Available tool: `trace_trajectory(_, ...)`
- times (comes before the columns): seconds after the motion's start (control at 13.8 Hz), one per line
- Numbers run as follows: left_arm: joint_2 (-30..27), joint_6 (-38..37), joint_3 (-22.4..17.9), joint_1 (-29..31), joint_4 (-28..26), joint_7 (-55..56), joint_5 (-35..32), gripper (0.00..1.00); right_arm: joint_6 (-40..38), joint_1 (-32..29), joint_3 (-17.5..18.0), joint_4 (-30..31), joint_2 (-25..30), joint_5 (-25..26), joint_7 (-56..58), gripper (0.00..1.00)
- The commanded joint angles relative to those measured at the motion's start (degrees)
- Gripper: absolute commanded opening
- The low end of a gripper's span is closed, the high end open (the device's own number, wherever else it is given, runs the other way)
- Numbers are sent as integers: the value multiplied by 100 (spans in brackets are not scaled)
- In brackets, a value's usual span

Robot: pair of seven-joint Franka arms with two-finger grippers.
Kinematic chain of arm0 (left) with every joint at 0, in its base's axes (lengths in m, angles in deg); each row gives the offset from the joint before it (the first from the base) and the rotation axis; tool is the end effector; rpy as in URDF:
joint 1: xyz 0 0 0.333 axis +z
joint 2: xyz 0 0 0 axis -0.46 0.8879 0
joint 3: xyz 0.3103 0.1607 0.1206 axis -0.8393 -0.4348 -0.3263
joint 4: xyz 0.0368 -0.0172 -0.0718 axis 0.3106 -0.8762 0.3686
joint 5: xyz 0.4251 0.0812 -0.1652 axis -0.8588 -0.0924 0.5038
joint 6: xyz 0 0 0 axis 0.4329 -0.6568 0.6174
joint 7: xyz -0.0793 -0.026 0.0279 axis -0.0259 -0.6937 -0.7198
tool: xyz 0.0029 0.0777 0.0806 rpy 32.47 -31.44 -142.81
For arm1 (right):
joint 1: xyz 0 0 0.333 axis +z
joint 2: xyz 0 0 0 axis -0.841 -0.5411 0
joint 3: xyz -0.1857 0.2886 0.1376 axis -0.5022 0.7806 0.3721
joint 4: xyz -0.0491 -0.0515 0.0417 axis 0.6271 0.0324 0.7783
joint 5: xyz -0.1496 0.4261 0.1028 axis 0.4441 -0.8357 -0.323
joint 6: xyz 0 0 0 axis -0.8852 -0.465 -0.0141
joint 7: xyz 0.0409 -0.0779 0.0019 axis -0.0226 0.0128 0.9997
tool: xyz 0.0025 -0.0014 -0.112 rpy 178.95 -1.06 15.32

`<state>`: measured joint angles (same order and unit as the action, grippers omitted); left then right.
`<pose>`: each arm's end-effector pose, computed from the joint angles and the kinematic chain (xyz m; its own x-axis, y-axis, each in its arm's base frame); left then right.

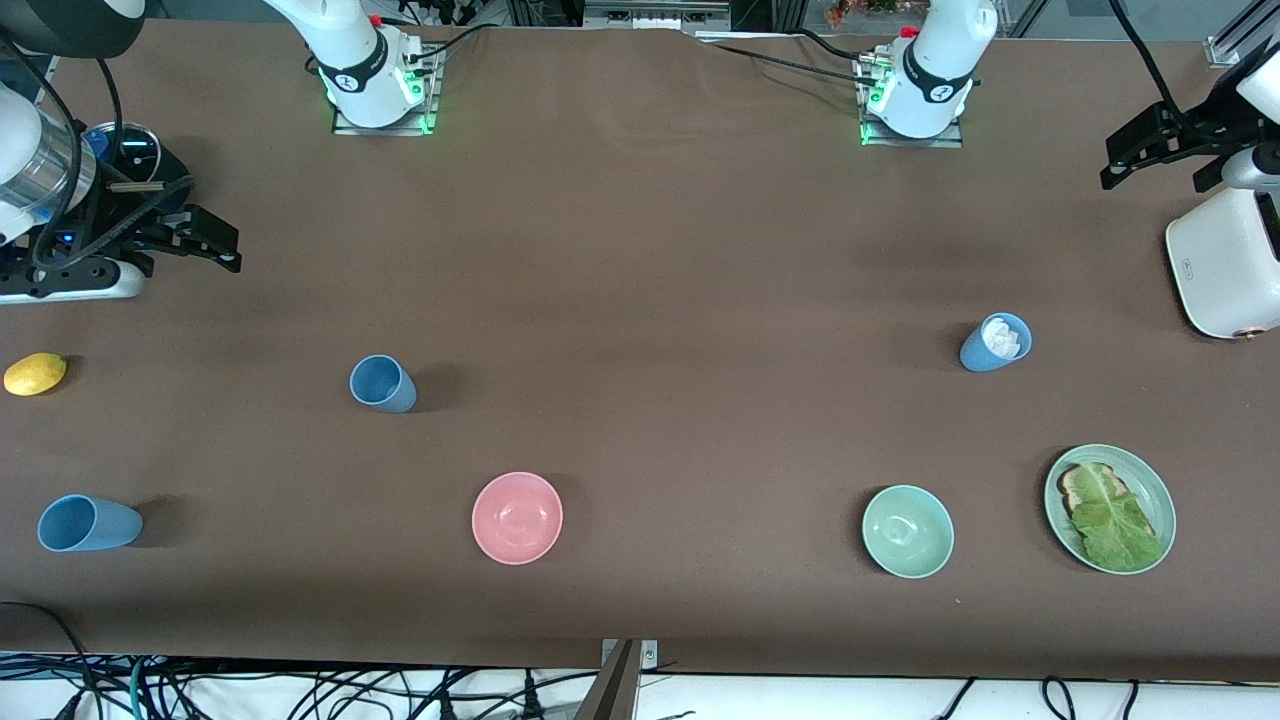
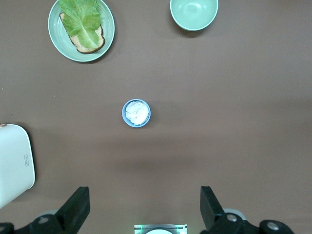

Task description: Stack blue cups with both arms

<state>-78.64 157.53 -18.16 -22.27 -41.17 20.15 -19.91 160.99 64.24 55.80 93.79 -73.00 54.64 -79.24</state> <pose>0.5646 -0.0015 0.7006 0.9982 -0.0174 -0.0580 -0.0176 -0.9998 -0.0018 0.6534 0.0668 0.6357 0.9966 0.0728 -0.0375 0.0731 -0.9973 0.0059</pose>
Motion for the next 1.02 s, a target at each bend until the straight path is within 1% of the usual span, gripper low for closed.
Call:
trace_trajectory(0.0,66,-52,4,-2,155,-94,78,100,-83,-5,13,-104,10,-52,50,100)
trace_trajectory(0.58,74,-52,4,-37,155,-59,95,100,-83,-5,13,-86,1,-61,50,100)
trace_trajectory(0.8,74,-52,-14,6,164,-15,358,100,-91,-5,13,-69,10,-61,50,100)
trace_trajectory(0.95,74,-52,-14,15,164,-15,376,100,-91,-5,4,-51,1,-61,50,100)
